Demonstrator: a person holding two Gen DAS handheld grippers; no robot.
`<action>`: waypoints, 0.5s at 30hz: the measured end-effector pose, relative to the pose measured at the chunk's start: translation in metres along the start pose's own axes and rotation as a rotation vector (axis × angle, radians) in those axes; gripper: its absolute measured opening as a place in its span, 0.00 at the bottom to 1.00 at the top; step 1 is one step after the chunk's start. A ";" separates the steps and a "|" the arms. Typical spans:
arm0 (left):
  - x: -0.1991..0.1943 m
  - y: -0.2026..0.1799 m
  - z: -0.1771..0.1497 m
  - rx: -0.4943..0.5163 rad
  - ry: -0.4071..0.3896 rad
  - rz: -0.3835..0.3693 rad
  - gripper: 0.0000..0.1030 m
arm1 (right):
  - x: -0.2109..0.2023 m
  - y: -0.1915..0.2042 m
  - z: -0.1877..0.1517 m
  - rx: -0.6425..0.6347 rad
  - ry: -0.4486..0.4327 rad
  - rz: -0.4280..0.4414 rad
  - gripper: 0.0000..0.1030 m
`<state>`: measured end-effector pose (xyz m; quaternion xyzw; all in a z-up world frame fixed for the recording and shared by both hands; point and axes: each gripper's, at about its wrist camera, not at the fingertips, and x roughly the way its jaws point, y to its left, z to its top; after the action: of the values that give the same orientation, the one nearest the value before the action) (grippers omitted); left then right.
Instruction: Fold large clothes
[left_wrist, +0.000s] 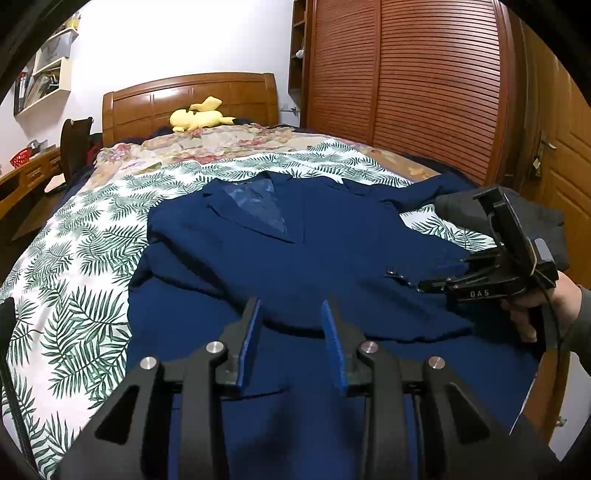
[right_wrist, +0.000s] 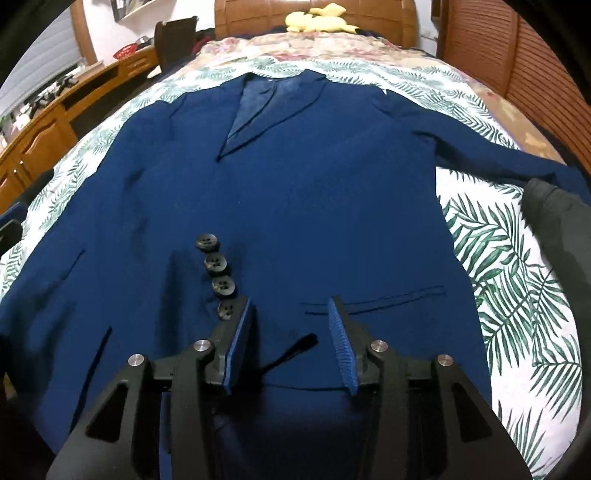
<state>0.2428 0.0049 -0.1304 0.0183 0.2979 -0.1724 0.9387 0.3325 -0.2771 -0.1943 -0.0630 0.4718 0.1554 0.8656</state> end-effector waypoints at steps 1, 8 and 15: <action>0.000 0.001 0.001 -0.001 0.000 0.000 0.32 | 0.000 0.001 -0.001 -0.006 0.000 -0.005 0.42; -0.001 0.002 0.001 -0.002 0.005 0.003 0.32 | 0.001 0.018 -0.002 -0.089 0.001 0.001 0.27; 0.000 0.005 0.000 -0.009 0.004 0.004 0.32 | -0.039 0.034 0.000 -0.173 -0.156 -0.044 0.03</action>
<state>0.2445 0.0095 -0.1304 0.0151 0.3006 -0.1692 0.9385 0.3018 -0.2532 -0.1602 -0.1356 0.3864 0.1808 0.8942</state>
